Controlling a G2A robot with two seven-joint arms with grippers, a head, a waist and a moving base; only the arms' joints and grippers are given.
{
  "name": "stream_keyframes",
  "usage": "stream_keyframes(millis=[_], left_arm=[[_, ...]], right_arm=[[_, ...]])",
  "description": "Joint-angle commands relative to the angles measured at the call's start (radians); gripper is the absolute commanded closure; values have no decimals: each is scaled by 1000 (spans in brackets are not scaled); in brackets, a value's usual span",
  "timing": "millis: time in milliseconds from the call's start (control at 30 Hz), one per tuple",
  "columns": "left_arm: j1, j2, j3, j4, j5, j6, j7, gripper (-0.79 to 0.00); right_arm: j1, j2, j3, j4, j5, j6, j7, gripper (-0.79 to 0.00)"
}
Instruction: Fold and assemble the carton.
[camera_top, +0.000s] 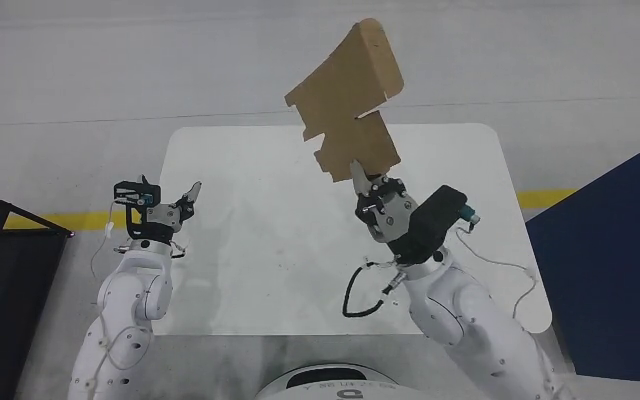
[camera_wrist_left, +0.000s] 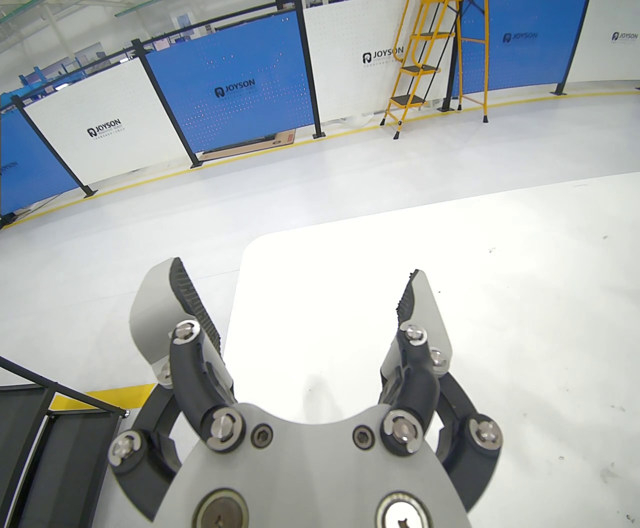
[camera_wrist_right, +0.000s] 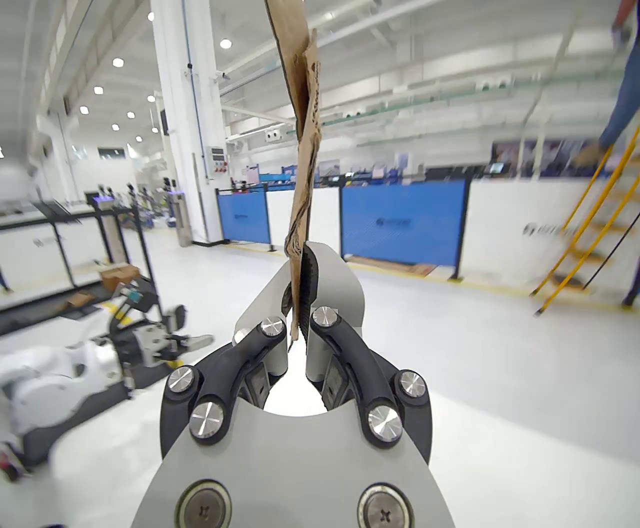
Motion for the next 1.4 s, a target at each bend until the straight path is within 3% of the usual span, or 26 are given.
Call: stream_keyframes(millis=[0, 267, 1067, 1167, 1367], left_arm=[[0, 0, 0, 0, 0, 0, 0, -785], [0, 0, 0, 0, 0, 0, 0, -785], [0, 0, 0, 0, 0, 0, 0, -785], [0, 0, 0, 0, 0, 0, 0, -785], [0, 0, 0, 0, 0, 0, 0, -785]], right_arm=[[-5, -5, -4, -11, 131, -28, 1, 0], [-37, -18, -4, -35, 325, -149, -110, 0], [-47, -25, 17, -28, 366, -120, -115, 0], [-18, -20, 38, -24, 237, -154, -66, 0], [7, 6, 140, -43, -238, -287, -4, 0]])
